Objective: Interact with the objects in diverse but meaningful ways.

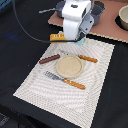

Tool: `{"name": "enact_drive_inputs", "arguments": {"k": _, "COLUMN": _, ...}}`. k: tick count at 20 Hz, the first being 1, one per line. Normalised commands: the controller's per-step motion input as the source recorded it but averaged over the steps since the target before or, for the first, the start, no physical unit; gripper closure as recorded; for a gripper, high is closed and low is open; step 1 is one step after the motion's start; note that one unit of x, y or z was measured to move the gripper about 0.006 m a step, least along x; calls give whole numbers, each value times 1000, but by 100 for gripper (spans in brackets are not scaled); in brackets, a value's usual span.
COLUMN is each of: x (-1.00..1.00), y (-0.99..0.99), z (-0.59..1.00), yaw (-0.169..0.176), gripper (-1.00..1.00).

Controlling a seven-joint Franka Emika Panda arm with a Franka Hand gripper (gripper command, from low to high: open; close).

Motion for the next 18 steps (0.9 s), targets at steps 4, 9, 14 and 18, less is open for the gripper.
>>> {"name": "enact_drive_inputs", "arguments": {"k": 4, "x": -251, "y": -889, "z": 229, "yaw": 0, "gripper": 100}}
{"name": "enact_drive_inputs", "arguments": {"k": 9, "x": -250, "y": -937, "z": 49, "yaw": 0, "gripper": 100}}
{"name": "enact_drive_inputs", "arguments": {"k": 14, "x": -115, "y": -998, "z": 0, "yaw": 0, "gripper": 100}}
{"name": "enact_drive_inputs", "arguments": {"k": 18, "x": 167, "y": -992, "z": -6, "yaw": 0, "gripper": 100}}
